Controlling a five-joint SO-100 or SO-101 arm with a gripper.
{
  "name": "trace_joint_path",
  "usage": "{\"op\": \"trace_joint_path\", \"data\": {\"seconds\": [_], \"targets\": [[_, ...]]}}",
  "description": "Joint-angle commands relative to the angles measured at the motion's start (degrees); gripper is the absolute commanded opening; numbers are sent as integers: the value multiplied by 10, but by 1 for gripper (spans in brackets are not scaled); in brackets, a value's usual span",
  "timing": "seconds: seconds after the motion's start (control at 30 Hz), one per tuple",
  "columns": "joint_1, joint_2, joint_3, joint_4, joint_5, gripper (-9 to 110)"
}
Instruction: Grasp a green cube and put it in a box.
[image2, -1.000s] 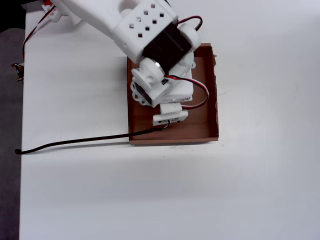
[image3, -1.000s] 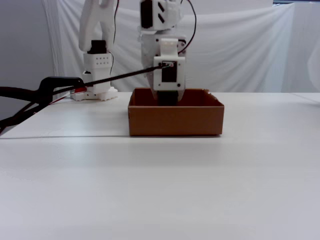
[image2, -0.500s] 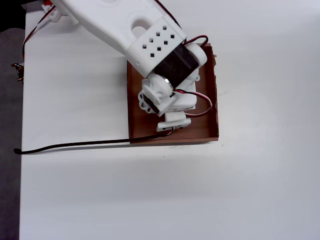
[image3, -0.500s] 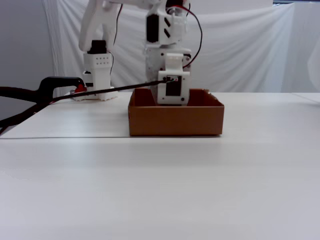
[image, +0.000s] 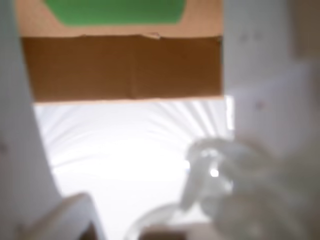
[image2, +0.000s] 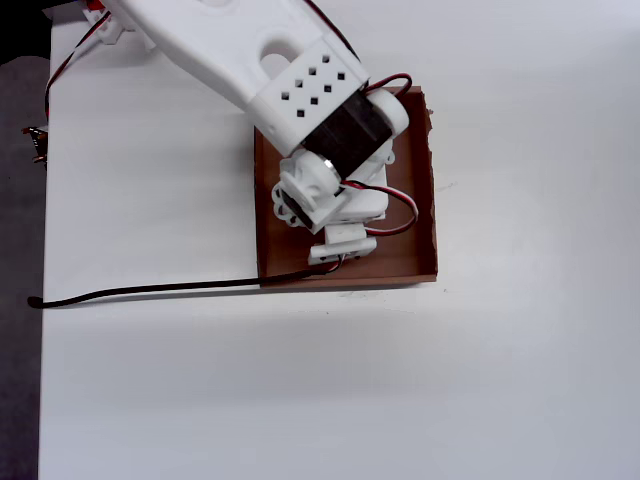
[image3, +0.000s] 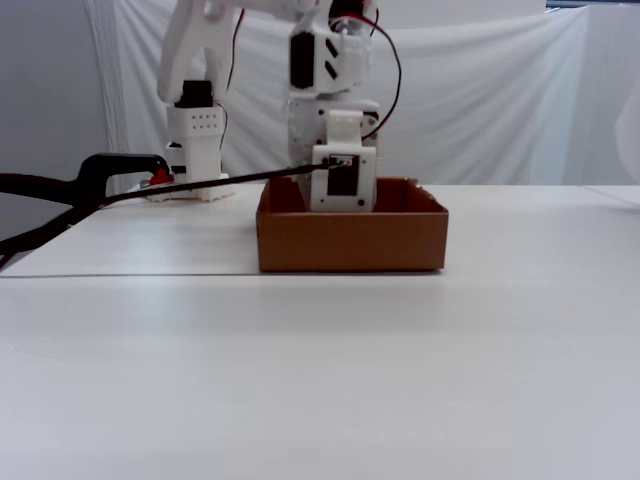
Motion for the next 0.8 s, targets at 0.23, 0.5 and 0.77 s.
{"op": "trace_joint_path", "data": {"seconds": [0.23,0.5,0.77], "targets": [[80,212,34,43,-3,22],[251,419,187,64,-3,22],[388,643,454,45,-2,22]]}}
